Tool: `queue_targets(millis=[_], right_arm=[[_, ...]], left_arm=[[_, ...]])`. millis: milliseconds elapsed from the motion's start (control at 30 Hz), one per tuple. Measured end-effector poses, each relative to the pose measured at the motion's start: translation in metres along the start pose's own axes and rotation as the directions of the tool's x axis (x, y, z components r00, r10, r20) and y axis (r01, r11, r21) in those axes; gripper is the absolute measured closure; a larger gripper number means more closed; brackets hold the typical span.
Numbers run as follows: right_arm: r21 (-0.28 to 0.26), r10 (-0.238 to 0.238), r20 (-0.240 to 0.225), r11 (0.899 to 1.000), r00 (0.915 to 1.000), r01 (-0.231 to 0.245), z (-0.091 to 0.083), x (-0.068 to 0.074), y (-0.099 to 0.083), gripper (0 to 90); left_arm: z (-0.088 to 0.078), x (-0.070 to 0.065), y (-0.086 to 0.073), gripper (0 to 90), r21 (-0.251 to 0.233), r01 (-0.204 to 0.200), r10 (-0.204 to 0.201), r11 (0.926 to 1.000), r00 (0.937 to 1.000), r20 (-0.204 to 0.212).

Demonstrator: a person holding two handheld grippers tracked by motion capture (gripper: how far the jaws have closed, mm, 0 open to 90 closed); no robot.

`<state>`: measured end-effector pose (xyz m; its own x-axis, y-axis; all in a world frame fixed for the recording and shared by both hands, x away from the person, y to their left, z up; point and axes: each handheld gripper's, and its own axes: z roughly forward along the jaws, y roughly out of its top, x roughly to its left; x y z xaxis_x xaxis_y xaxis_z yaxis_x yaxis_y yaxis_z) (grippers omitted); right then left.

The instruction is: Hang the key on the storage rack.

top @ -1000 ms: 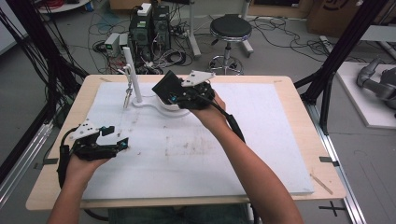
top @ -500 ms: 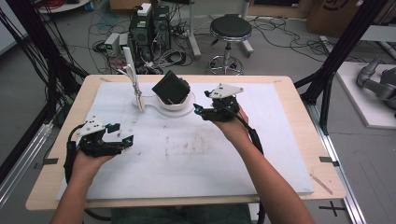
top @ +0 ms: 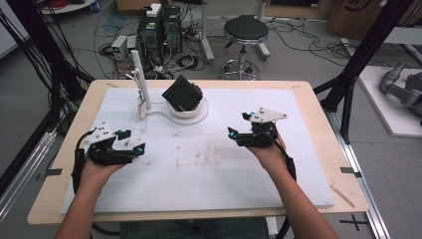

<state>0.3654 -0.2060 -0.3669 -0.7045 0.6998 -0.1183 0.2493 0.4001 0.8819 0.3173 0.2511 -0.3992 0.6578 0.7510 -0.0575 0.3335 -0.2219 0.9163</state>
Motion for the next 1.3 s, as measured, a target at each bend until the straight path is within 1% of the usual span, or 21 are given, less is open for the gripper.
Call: queue_targets(millis=[167,267,367,467,600,733,867,967,1067,1100,1233,1300], right_arm=[[0.0,0.049,0.005,0.999,0.9988,-0.049,-0.007,-0.003,-0.021,22.6],[-0.008,0.071,0.012,0.997,0.9974,-0.07,-0.009,-0.005,-0.03,21.5],[0.014,0.089,0.009,0.996,0.996,-0.089,-0.007,-0.009,-0.036,20.7],[0.006,0.108,0.018,0.994,0.994,-0.108,-0.008,-0.013,-0.039,20.7],[0.001,0.113,0.027,0.994,0.9932,-0.114,-0.009,-0.017,-0.041,20.6],[-0.001,0.12,0.038,0.993,0.9921,-0.12,-0.01,-0.019,-0.043,20.7],[0.013,0.117,0.039,0.993,0.9924,-0.117,-0.009,-0.019,-0.043,20.7],[0.016,0.105,0.048,0.994,0.9934,-0.105,-0.01,-0.017,-0.043,20.7],[0.009,0.108,0.053,0.994,0.9928,-0.108,-0.011,-0.015,-0.043,20.7],[0.009,0.102,0.055,0.995,0.9932,-0.103,-0.011,-0.016,-0.043,20.7],[0.013,0.118,0.056,0.993,0.9915,-0.118,-0.01,-0.017,-0.045,20.7],[0.014,0.115,0.056,0.993,0.9918,-0.116,-0.01,-0.018,-0.046,20.7]], left_arm=[[0.001,-0.001,0.0,23.0,-0.005,-0.001,0.001,1.0,1.0,0.0],[0.002,-0.002,0.001,23.0,-0.002,-0.003,0.003,1.0,1.0,0.007],[0.002,-0.003,0.001,23.0,-0.003,-0.002,0.002,1.0,1.0,0.003],[0.002,-0.003,0.002,23.0,-0.009,-0.001,0.001,1.0,1.0,-0.002],[0.003,-0.002,0.002,23.0,-0.003,-0.004,0.004,1.0,1.0,-0.003],[0.003,-0.002,0.002,23.0,-0.008,-0.003,0.003,1.0,1.0,-0.001],[0.002,-0.002,0.001,23.0,-0.007,-0.007,0.007,1.0,1.0,0.003],[0.001,-0.002,0.001,23.0,-0.01,-0.006,0.006,0.9999,1.0,0.004],[0.0,-0.002,0.002,23.0,-0.016,-0.009,0.009,0.9998,0.9999,0.005],[-0.001,-0.002,0.002,23.0,-0.016,-0.009,0.009,0.9998,0.9999,0.004],[0.0,-0.003,0.002,23.0,-0.012,-0.01,0.011,0.9999,0.9999,0.004],[0.001,-0.003,0.002,23.0,-0.008,-0.011,0.011,0.9999,0.9999,0.006]])
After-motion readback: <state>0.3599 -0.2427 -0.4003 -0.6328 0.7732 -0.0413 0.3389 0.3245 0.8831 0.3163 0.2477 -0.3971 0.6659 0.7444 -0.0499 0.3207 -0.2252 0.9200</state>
